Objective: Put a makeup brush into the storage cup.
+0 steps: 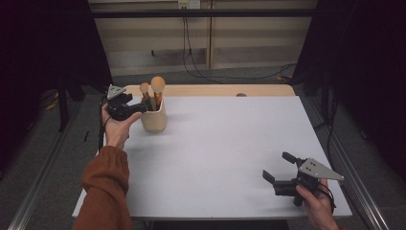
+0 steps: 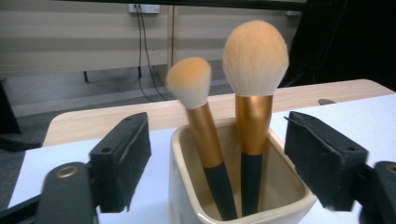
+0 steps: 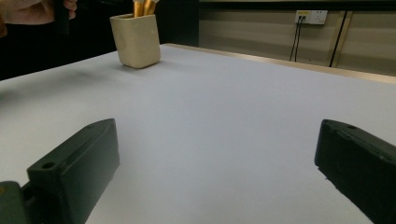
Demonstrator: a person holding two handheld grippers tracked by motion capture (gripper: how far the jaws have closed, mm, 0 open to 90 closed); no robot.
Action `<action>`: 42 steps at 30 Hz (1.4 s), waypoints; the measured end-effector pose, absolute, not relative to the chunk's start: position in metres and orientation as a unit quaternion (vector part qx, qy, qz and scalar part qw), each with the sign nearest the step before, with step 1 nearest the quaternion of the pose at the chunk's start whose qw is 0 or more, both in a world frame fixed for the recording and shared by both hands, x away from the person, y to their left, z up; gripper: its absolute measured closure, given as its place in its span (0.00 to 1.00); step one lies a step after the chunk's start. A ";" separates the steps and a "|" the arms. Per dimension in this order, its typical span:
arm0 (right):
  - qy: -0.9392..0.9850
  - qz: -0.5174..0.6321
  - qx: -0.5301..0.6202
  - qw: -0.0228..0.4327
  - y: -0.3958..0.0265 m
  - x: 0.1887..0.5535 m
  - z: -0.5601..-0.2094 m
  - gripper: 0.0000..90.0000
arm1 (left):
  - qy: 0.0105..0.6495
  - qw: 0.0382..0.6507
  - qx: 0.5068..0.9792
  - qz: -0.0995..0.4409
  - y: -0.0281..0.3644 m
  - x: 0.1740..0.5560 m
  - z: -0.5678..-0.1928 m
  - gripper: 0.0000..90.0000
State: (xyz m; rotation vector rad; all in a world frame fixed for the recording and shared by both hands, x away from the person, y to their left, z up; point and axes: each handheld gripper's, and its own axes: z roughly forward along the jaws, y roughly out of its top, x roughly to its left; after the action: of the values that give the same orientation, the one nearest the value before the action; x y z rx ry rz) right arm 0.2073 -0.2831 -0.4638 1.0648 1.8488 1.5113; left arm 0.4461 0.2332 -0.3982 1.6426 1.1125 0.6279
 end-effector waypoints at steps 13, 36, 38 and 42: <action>0.677 0.563 0.397 0.260 -0.284 0.208 -0.465 0.00 | 0.442 0.525 0.676 0.269 0.238 0.437 -0.395 0.02; 0.683 0.552 0.395 0.269 -0.281 0.206 -0.466 0.00 | 0.406 0.552 0.677 0.268 0.235 0.394 -0.379 0.03; 0.683 0.552 0.395 0.269 -0.281 0.206 -0.466 0.00 | 0.404 0.552 0.678 0.270 0.236 0.390 -0.378 0.03; 0.684 0.550 0.394 0.272 -0.282 0.205 -0.465 0.00 | 0.404 0.550 0.676 0.278 0.234 0.380 -0.381 0.02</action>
State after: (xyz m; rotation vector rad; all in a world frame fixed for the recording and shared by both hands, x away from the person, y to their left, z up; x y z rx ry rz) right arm 0.2050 -0.2816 -0.4654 1.0613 1.8418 1.4813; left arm 0.3801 0.2342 -0.3813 1.5995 0.9552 0.6584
